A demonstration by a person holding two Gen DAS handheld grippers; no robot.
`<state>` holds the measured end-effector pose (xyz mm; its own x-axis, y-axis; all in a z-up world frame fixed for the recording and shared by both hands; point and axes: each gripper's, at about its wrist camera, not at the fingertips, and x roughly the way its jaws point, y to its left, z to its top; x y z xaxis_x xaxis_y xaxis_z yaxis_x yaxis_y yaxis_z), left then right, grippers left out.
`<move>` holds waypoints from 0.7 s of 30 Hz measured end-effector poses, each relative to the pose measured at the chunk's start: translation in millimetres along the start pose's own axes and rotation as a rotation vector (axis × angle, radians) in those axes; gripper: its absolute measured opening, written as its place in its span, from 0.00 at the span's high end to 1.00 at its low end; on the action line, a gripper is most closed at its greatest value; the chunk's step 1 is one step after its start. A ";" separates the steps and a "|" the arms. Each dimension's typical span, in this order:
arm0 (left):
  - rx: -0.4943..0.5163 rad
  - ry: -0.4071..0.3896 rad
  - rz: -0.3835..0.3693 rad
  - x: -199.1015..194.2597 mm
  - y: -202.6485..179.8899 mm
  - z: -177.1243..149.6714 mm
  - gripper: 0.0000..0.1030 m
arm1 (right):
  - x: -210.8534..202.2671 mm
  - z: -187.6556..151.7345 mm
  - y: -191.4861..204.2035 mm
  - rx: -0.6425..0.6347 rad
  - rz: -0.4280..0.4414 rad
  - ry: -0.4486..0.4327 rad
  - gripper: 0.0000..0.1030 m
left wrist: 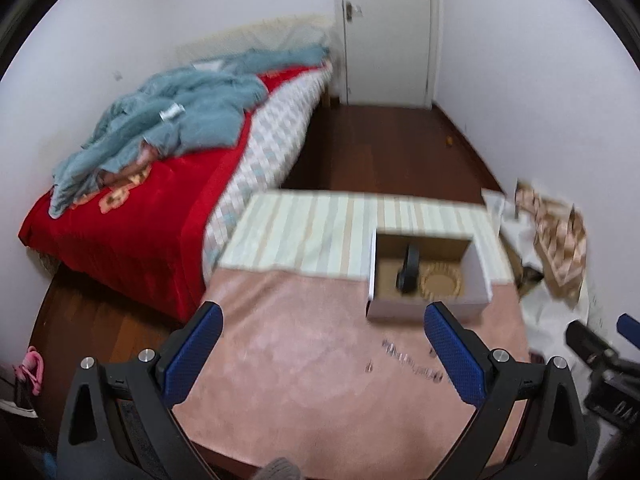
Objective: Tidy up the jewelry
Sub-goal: 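Move the right tool toward the thick silver chain bracelet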
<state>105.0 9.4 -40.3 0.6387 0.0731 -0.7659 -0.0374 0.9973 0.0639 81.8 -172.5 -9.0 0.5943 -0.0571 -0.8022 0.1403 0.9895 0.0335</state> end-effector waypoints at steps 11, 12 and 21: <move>0.046 0.211 0.070 85.4 -13.5 -69.2 0.00 | 99.7 -91.5 -70.2 0.208 -0.029 0.260 0.17; 0.051 0.223 0.078 91.3 -15.3 -72.8 0.00 | 110.7 -99.3 -74.0 0.223 -0.022 0.282 0.20; 0.036 0.297 0.140 135.0 -11.1 -78.2 0.00 | 181.2 -97.0 -62.5 0.270 0.096 0.318 0.31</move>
<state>131.5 9.1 -194.5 0.3773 0.2152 -0.9008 -0.0786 0.9766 0.2004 103.9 -231.8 -214.3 0.3472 0.1190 -0.9302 0.3239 0.9157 0.2380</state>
